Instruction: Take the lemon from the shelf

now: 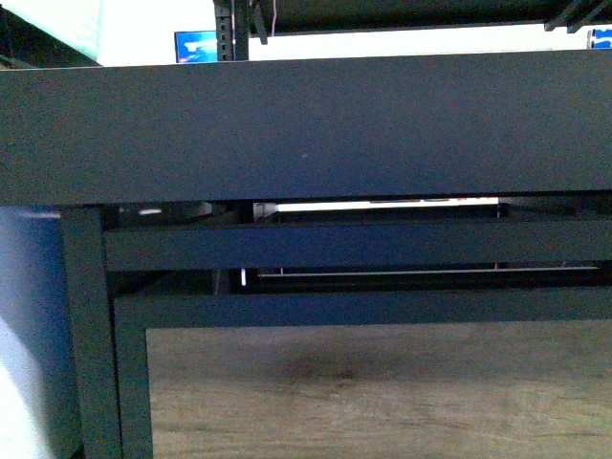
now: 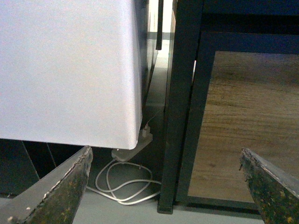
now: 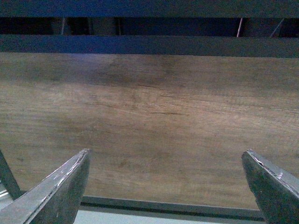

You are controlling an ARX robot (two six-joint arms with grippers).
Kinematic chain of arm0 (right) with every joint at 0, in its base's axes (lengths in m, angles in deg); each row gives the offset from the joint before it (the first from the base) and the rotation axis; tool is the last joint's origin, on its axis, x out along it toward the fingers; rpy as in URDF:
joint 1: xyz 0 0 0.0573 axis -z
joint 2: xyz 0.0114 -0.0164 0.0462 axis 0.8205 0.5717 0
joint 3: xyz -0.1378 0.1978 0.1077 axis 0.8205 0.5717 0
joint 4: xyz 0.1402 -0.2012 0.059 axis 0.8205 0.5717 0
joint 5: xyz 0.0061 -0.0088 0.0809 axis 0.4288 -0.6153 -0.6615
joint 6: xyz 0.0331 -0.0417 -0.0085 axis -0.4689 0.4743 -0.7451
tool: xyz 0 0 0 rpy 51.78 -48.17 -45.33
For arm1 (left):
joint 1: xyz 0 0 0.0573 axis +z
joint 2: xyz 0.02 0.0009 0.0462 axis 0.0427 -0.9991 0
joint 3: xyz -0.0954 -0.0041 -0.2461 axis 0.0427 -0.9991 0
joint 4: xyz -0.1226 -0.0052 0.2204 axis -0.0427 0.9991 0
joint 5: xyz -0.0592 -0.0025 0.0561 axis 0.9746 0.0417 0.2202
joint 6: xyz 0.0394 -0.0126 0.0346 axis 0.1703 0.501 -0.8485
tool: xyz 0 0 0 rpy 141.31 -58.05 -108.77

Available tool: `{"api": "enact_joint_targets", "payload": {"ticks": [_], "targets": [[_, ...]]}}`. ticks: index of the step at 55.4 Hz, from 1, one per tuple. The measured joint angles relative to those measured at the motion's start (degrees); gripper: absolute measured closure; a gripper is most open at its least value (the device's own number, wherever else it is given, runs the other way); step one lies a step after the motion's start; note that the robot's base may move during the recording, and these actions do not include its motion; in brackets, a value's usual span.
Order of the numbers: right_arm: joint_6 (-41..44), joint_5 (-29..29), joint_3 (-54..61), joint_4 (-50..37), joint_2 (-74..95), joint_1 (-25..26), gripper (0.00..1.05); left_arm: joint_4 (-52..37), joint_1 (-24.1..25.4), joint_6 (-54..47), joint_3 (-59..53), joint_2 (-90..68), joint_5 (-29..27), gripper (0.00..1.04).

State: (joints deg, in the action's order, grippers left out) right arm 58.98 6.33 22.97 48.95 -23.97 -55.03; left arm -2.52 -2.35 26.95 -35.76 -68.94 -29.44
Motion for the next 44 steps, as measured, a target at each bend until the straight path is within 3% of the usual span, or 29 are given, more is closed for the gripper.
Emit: {"api": "enact_joint_targets", "payload": {"ticks": [44], "targets": [[0.0, 0.0, 0.0, 0.0, 0.02, 0.0, 0.07, 0.0, 0.0, 0.0, 0.0, 0.0, -0.04, 0.08]]}}
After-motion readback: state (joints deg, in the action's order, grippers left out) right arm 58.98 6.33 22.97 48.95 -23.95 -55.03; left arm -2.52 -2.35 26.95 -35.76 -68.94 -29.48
